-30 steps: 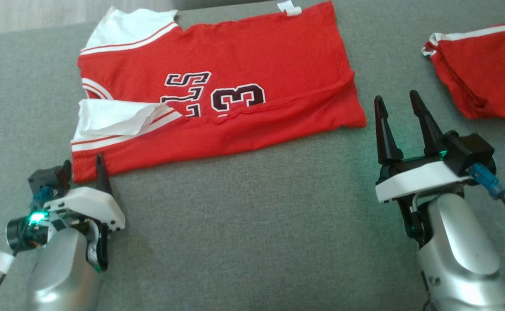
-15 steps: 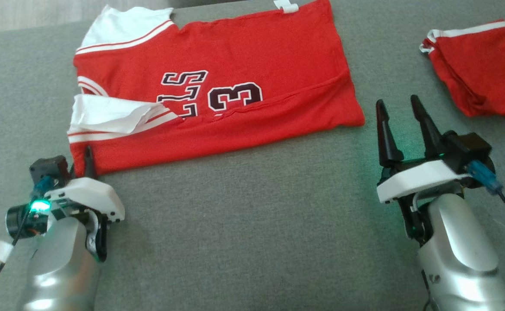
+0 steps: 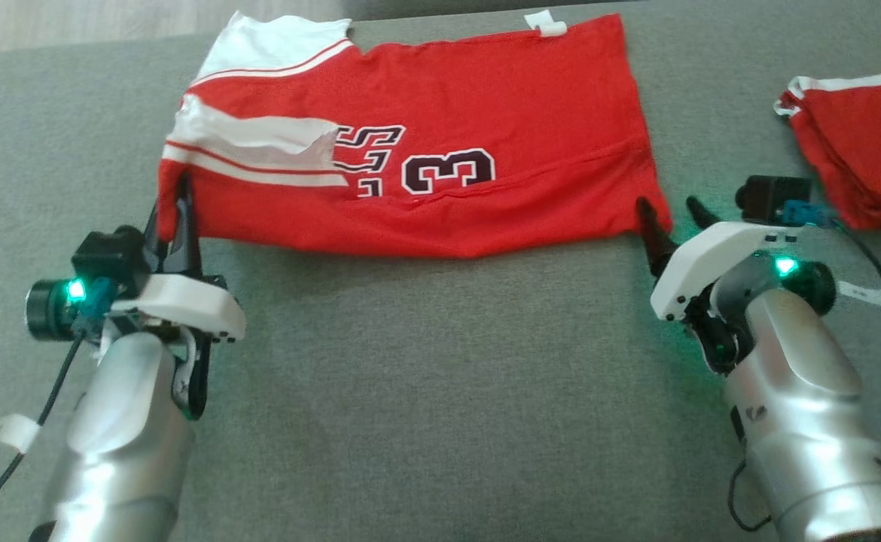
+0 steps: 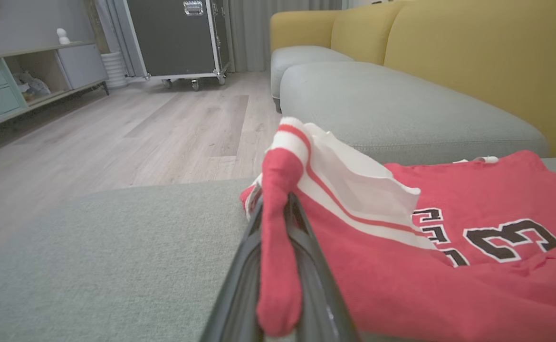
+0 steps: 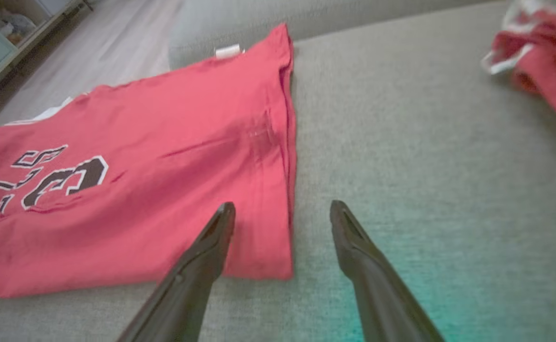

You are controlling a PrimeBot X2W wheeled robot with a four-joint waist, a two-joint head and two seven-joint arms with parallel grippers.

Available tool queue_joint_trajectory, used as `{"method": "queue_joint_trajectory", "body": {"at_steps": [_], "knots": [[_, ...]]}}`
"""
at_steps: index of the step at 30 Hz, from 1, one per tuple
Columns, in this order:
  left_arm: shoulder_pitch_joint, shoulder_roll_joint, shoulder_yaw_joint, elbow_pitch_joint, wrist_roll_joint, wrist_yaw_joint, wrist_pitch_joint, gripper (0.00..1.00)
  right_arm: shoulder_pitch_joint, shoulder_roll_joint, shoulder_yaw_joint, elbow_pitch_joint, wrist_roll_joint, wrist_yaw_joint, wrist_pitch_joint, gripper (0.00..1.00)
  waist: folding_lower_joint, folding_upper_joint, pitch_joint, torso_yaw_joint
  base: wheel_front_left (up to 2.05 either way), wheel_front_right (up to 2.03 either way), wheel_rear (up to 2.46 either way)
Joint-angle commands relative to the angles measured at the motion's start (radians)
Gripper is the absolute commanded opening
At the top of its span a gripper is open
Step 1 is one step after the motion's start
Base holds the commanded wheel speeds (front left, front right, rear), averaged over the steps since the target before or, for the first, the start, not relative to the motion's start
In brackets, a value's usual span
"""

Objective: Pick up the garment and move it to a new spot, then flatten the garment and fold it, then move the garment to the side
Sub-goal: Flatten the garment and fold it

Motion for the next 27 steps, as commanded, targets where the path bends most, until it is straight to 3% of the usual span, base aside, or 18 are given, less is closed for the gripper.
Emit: {"method": "queue_joint_trajectory", "body": {"at_steps": [1, 8, 9, 10, 20, 27], "knots": [[-0.034, 0.025, 0.019, -0.042, 0.009, -0.003, -0.013, 0.00, -0.055, 0.010, 0.031, 0.024, 0.011, -0.001, 0.007, 1.00, 0.0000, 0.0000, -0.001, 0.010, 0.00, 0.00, 0.00], [-0.032, 0.012, -0.004, -0.065, 0.020, -0.007, -0.015, 0.00, -0.123, 0.010, 0.097, 0.180, 0.020, -0.001, 0.012, 1.00, 0.0000, 0.0000, 0.003, 0.033, 0.00, 0.00, 0.00], [-0.031, 0.011, -0.007, -0.067, 0.021, -0.007, -0.015, 0.00, -0.131, 0.010, 0.108, 0.200, 0.016, -0.001, 0.011, 0.39, 0.0000, 0.0000, 0.004, 0.035, 0.00, 0.00, 0.00], [-0.030, 0.011, -0.008, -0.067, 0.021, -0.007, -0.015, 0.00, -0.139, 0.010, 0.118, 0.215, 0.012, -0.001, 0.006, 0.00, 0.0000, 0.0000, 0.004, 0.037, 0.00, 0.00, 0.00], [0.024, 0.040, 0.004, -0.035, 0.007, 0.002, -0.016, 0.00, -0.181, 0.010, 0.096, 0.289, -0.048, -0.001, -0.145, 0.00, 0.0000, 0.0000, -0.045, 0.004, 0.00, 0.00, 0.00], [0.116, 0.060, 0.006, -0.017, -0.018, -0.006, 0.012, 0.00, -0.155, 0.010, 0.071, 0.313, -0.126, -0.001, -0.160, 0.00, 0.0000, 0.0000, -0.128, -0.038, 0.00, 0.00, 0.00]]}}
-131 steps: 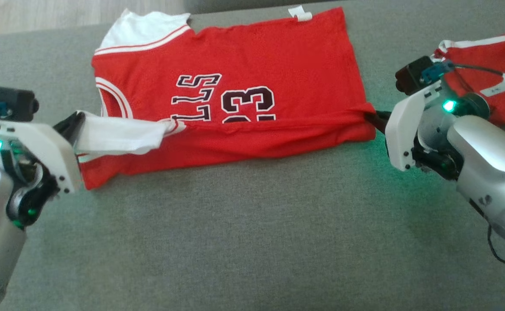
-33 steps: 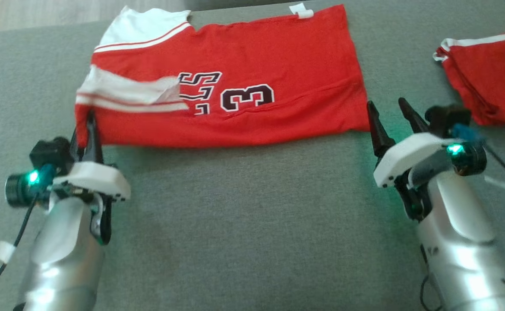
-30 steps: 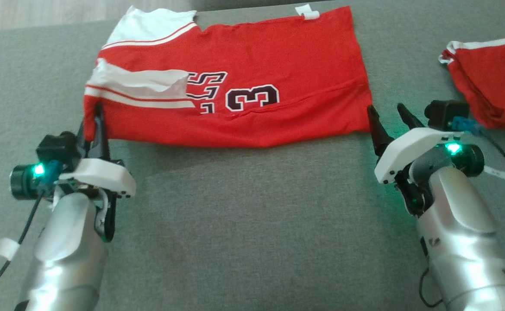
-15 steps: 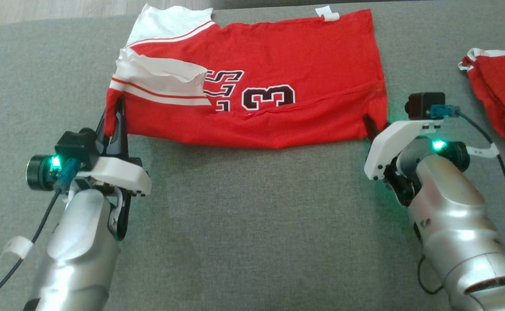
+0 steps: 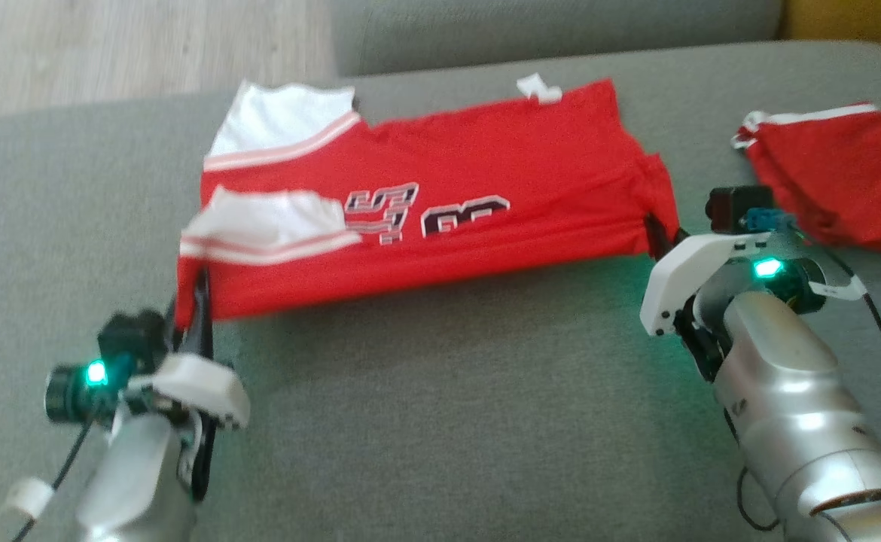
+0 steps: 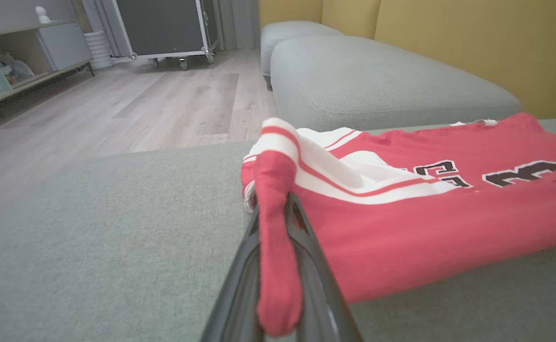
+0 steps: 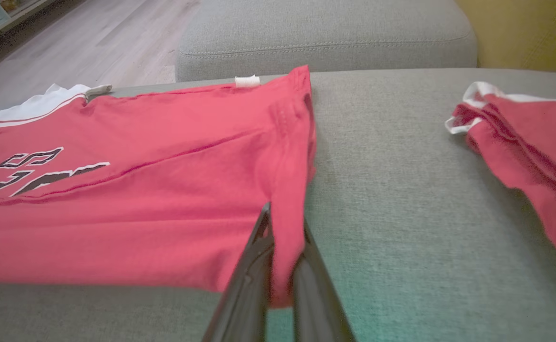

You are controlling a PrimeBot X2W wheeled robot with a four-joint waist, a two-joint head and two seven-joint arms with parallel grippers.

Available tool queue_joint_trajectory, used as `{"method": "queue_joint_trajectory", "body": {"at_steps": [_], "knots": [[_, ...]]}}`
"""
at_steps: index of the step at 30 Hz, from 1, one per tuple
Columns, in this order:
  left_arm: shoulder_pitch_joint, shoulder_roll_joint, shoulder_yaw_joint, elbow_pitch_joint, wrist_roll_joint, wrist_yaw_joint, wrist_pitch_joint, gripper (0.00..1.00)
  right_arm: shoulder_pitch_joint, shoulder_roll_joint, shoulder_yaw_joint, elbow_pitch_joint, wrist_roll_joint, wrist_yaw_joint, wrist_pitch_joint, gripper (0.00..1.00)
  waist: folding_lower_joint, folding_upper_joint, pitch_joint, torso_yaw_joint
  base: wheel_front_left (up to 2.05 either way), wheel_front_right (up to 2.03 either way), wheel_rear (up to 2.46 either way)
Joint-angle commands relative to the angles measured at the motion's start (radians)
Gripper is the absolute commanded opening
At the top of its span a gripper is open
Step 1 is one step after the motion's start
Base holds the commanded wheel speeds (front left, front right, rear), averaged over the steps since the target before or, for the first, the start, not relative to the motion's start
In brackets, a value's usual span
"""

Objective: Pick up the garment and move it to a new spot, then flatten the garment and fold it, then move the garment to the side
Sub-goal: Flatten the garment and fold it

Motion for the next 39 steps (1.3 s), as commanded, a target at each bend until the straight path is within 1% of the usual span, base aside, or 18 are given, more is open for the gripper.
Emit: {"method": "queue_joint_trajectory", "body": {"at_steps": [1, 4, 8, 15, 21, 22, 26, 29, 30, 31, 32, 33, 36, 39], "knots": [[-0.009, 0.048, 0.035, -0.025, -0.009, 0.000, 0.000, 0.00, -0.008, 0.006, 0.009, -0.021, -0.015, -0.001, -0.004, 0.00, 0.0000, 0.0000, -0.037, -0.022, 0.00, 0.00, 0.00], [0.041, 0.049, 0.031, -0.037, -0.021, -0.006, 0.022, 0.00, 0.012, -0.008, 0.014, -0.026, -0.048, -0.001, 0.017, 0.00, 0.0000, 0.0000, -0.075, -0.034, 0.00, 0.00, 0.00], [0.109, 0.051, 0.029, -0.065, -0.034, -0.001, 0.044, 0.00, 0.056, -0.021, 0.024, -0.038, -0.067, -0.001, 0.057, 0.00, 0.0000, 0.0000, -0.124, -0.045, 0.00, 0.00, 0.00], [0.225, 0.047, 0.022, -0.139, -0.054, 0.021, 0.085, 0.00, 0.177, -0.047, 0.032, -0.091, -0.034, -0.001, 0.148, 0.00, 0.0000, 0.0000, -0.187, -0.042, 0.00, 0.00, 0.00], [0.299, 0.051, 0.011, -0.198, -0.064, 0.034, 0.137, 0.00, 0.266, -0.065, 0.048, -0.182, 0.002, -0.001, 0.214, 0.00, 0.0000, 0.0000, -0.207, -0.041, 0.00, 0.00, 0.00], [0.299, 0.051, 0.011, -0.198, -0.064, 0.034, 0.137, 0.00, 0.266, -0.065, 0.048, -0.182, 0.002, -0.001, 0.214, 0.00, 0.0000, 0.0000, -0.207, -0.041, 0.00, 0.00, 0.00], [0.325, 0.052, -0.001, -0.238, -0.064, 0.042, 0.163, 0.00, 0.327, -0.072, 0.044, -0.265, 0.027, -0.001, 0.258, 0.00, 0.0000, 0.0000, -0.206, -0.037, 0.00, 0.00, 0.00], [0.325, 0.047, -0.010, -0.258, -0.062, 0.052, 0.180, 0.00, 0.365, -0.076, 0.018, -0.336, 0.033, -0.001, 0.278, 0.00, 0.0000, 0.0000, -0.196, -0.036, 0.00, 0.00, 0.00], [0.322, 0.048, -0.012, -0.261, -0.063, 0.051, 0.189, 0.00, 0.376, -0.076, 0.003, -0.362, 0.029, -0.001, 0.278, 1.00, 0.0000, 0.0000, -0.191, -0.037, 0.00, 0.00, 0.00], [0.319, 0.047, -0.014, -0.263, -0.063, 0.053, 0.195, 0.09, 0.387, -0.073, -0.015, -0.387, 0.025, -0.001, 0.277, 1.00, 0.0000, 0.0000, -0.186, -0.038, 0.00, 0.00, 0.00], [0.316, 0.047, -0.015, -0.266, -0.062, 0.056, 0.199, 0.61, 0.396, -0.068, -0.031, -0.413, 0.020, -0.001, 0.277, 1.00, 0.0000, 0.0000, -0.180, -0.039, 0.00, 0.00, 0.00], [0.313, 0.046, -0.015, -0.270, -0.062, 0.060, 0.201, 1.00, 0.405, -0.061, -0.046, -0.442, 0.014, -0.001, 0.273, 1.00, 0.0000, 0.0000, -0.175, -0.040, 0.00, 0.00, 0.00], [0.294, 0.038, -0.001, -0.290, -0.069, 0.076, 0.175, 1.00, 0.427, -0.036, -0.088, -0.531, 0.005, -0.001, 0.246, 1.00, 0.0000, 0.0000, -0.155, -0.042, 0.00, 0.00, 0.00], [0.265, 0.031, 0.028, -0.323, -0.083, 0.085, 0.102, 1.00, 0.445, -0.015, -0.115, -0.631, 0.005, -0.001, 0.180, 1.00, 0.0000, 0.0000, -0.140, -0.042, 0.00, 0.00, 0.00]]}}
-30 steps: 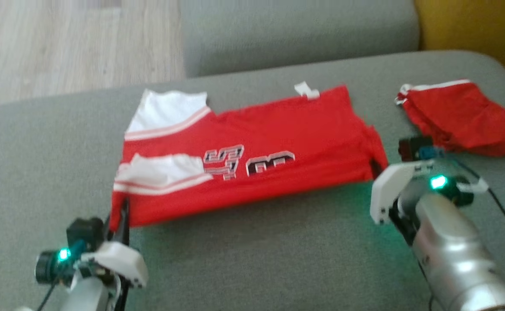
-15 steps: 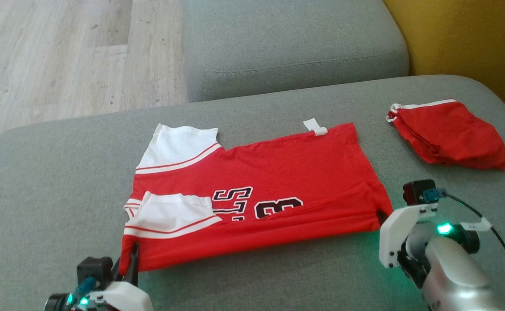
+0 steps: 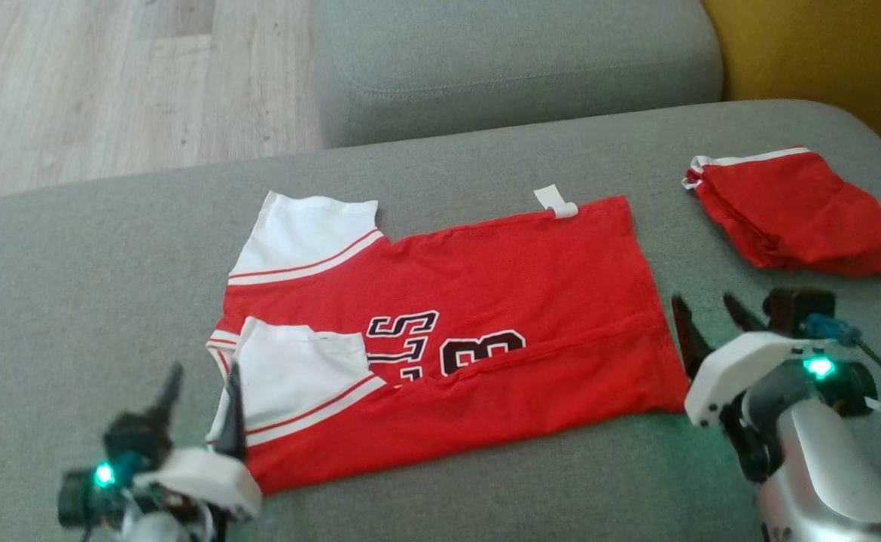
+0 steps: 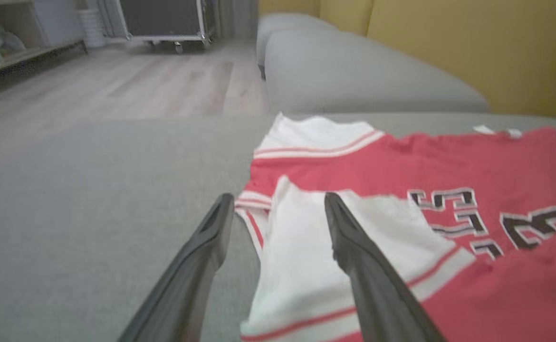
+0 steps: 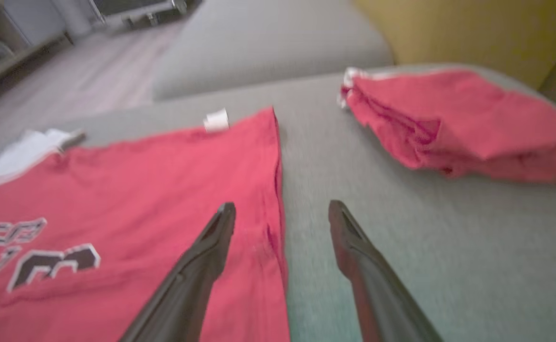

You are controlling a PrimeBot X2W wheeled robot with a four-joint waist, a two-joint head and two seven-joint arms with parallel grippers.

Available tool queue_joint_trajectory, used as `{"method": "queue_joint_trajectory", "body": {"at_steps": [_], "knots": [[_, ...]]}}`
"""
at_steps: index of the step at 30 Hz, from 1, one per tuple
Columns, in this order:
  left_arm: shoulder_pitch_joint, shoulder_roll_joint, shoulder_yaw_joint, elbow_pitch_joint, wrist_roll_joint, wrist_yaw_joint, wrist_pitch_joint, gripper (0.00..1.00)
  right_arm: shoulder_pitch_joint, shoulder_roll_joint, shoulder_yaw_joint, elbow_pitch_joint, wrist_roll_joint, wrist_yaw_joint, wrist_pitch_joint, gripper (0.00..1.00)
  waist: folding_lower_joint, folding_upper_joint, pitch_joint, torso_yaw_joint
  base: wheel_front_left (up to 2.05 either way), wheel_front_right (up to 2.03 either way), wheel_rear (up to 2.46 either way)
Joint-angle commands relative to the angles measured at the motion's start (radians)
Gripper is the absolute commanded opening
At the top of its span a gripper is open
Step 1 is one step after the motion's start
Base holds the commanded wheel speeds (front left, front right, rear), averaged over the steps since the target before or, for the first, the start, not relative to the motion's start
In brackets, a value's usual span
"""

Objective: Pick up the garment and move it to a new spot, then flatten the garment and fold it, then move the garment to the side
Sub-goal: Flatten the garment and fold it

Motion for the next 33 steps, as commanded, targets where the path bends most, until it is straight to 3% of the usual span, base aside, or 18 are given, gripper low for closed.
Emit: {"method": "queue_joint_trajectory", "body": {"at_steps": [1, 5, 10, 14, 19, 22, 26, 27, 33], "knots": [[-0.074, 0.016, 0.054, -0.044, -0.006, 0.010, -0.038, 1.00, -0.022, 0.011, 0.018, -0.065, 0.000, -0.001, -0.037, 1.00, -0.0001, -0.0001, 0.009, -0.001, 0.00, 0.00, 0.00], [-0.112, 0.004, 0.090, -0.110, -0.015, 0.004, -0.125, 1.00, -0.012, 0.025, 0.034, -0.181, 0.021, -0.001, -0.176, 1.00, -0.0001, -0.0001, 0.026, -0.003, 0.00, 0.00, 0.00], [-0.121, -0.035, 0.133, -0.231, -0.008, -0.023, -0.145, 1.00, 0.000, 0.029, 0.073, -0.246, 0.031, -0.001, -0.337, 1.00, -0.0001, -0.0001, 0.057, -0.007, 0.00, 0.00, 0.00], [-0.103, -0.064, 0.165, -0.277, 0.023, -0.057, -0.145, 1.00, 0.010, 0.029, 0.094, -0.233, 0.074, -0.001, -0.375, 1.00, -0.0001, -0.0001, 0.088, -0.007, 0.00, 0.00, 0.00], [-0.171, -0.026, 0.156, -0.210, 0.050, -0.117, -0.133, 1.00, -0.027, 0.029, 0.101, -0.238, 0.083, -0.001, -0.389, 1.00, -0.0001, -0.0001, 0.151, -0.016, 0.00, 0.00, 0.00], [-0.279, 0.029, 0.145, -0.157, 0.049, -0.154, -0.062, 1.00, -0.063, 0.029, 0.094, -0.254, 0.080, -0.001, -0.392, 1.00, -0.0001, -0.0001, 0.207, -0.028, 0.00, 0.00, 0.00], [-0.463, 0.118, 0.104, -0.072, 0.036, -0.193, 0.120, 1.00, -0.113, 0.029, 0.085, -0.277, 0.077, -0.001, -0.394, 1.00, -0.0001, -0.0001, 0.288, -0.047, 0.00, 0.00, 0.00], [-0.463, 0.118, 0.104, -0.072, 0.036, -0.193, 0.120, 1.00, -0.113, 0.029, 0.085, -0.277, 0.077, -0.001, -0.394, 1.00, -0.0001, -0.0001, 0.288, -0.047, 0.00, 0.00, 0.00], [-0.713, 0.255, -0.060, 0.066, -0.086, -0.210, 0.439, 1.00, -0.177, 0.029, 0.066, -0.318, 0.092, -0.001, -0.396, 1.00, -0.0001, -0.0001, 0.403, -0.090, 0.00, 0.00, 0.00]]}}
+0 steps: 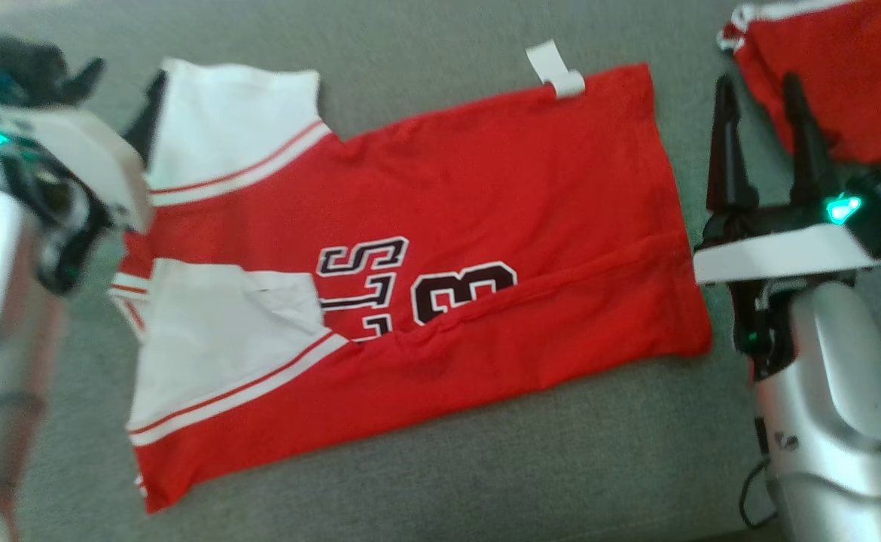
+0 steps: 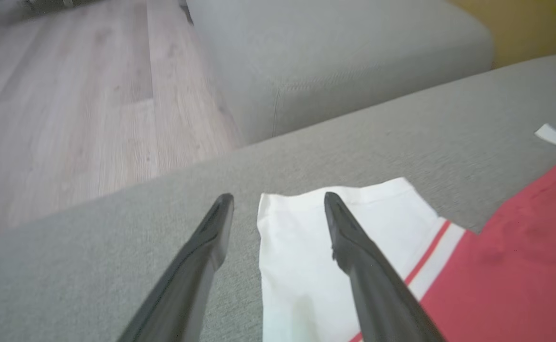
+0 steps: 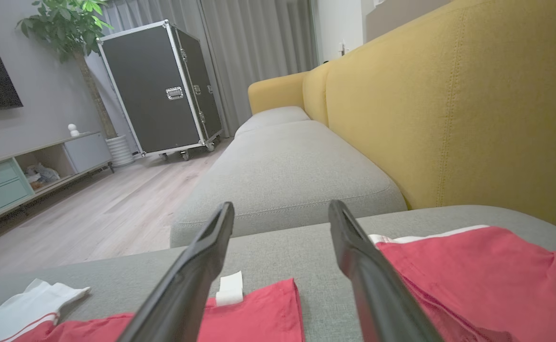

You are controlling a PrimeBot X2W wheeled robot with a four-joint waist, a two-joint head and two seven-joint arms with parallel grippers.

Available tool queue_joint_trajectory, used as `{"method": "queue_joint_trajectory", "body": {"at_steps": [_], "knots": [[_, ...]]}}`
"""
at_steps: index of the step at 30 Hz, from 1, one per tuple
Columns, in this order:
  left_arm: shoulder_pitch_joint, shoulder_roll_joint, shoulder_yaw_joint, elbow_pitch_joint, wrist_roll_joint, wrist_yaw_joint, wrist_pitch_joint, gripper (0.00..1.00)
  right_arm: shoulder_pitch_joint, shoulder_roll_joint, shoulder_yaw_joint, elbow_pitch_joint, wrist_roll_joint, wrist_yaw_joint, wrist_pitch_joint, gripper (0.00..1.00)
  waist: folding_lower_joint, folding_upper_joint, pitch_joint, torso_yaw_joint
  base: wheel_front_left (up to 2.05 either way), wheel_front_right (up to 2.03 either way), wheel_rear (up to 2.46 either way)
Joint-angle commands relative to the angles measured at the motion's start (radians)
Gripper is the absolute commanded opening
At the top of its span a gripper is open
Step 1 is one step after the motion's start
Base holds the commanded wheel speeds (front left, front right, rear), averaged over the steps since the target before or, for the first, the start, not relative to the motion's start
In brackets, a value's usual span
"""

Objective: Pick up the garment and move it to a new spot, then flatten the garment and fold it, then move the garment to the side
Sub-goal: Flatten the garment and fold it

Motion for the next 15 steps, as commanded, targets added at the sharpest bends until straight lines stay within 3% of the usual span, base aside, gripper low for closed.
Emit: {"method": "queue_joint_trajectory", "body": {"at_steps": [1, 4, 7, 15], "knots": [[-0.061, 0.069, 0.025, -0.008, -0.028, 0.002, 0.030, 1.00, -0.034, 0.006, 0.017, -0.044, 0.011, -0.001, -0.010, 1.00, -0.0004, 0.0000, 0.068, -0.043, 0.00, 0.00, 0.00], [-0.137, 0.125, -0.021, 0.048, -0.086, 0.002, 0.110, 1.00, -0.050, 0.006, 0.022, -0.075, 0.028, -0.001, -0.010, 1.00, -0.0004, 0.0000, 0.115, -0.067, 0.00, 0.00, 0.00], [-0.186, 0.162, -0.065, 0.089, -0.123, 0.002, 0.122, 1.00, -0.050, 0.006, 0.026, -0.105, 0.040, -0.001, -0.011, 1.00, -0.0004, 0.0000, 0.144, -0.086, 0.00, 0.00, 0.00], [-0.253, 0.198, -0.128, 0.189, -0.206, 0.002, 0.128, 1.00, -0.059, 0.006, 0.029, -0.141, 0.040, -0.001, -0.011, 1.00, -0.0004, 0.0000, 0.182, -0.118, 0.00, 0.00, 0.00]]}}
